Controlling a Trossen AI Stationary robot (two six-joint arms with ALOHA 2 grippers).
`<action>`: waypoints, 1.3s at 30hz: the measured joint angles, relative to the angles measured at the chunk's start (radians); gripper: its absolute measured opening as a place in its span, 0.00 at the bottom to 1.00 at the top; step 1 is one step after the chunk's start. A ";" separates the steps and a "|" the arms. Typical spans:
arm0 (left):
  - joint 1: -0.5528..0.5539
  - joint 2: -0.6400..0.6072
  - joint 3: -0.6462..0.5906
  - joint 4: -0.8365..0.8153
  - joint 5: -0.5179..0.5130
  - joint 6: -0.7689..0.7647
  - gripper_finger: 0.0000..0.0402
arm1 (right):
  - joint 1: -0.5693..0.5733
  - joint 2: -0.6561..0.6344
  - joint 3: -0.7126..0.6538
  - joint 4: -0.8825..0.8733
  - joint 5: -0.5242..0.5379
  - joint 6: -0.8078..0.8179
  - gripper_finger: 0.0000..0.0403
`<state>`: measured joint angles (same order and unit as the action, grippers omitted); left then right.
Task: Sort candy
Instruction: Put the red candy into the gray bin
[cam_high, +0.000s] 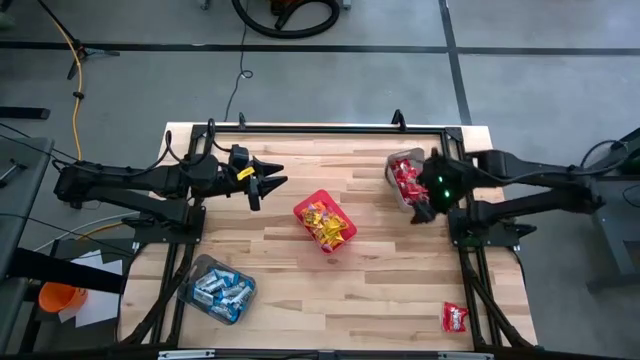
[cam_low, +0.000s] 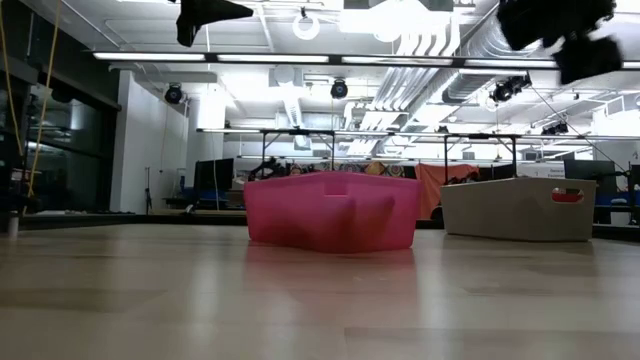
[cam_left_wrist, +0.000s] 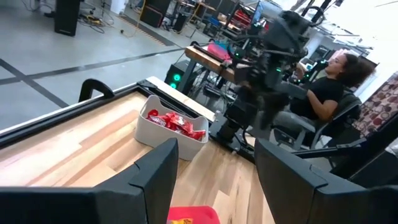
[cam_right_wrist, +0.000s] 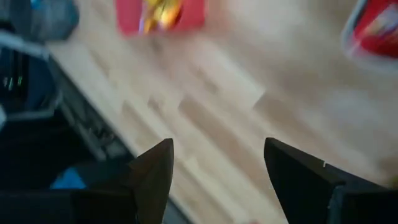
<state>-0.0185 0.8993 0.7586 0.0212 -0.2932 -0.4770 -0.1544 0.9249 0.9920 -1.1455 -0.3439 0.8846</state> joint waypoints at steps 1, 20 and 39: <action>0.000 0.000 0.000 0.000 0.000 0.000 0.50 | 0.045 -0.004 0.000 0.000 -0.006 0.035 0.61; 0.000 0.000 0.000 -0.001 -0.010 0.026 0.50 | 0.895 0.231 -0.109 0.186 0.023 0.914 0.61; 0.000 0.000 0.000 -0.002 -0.005 0.027 0.50 | 1.065 0.591 -0.321 0.598 -0.146 1.172 0.61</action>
<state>-0.0181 0.8993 0.7586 0.0193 -0.2981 -0.4503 0.9107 1.5163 0.6705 -0.5474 -0.4894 2.0567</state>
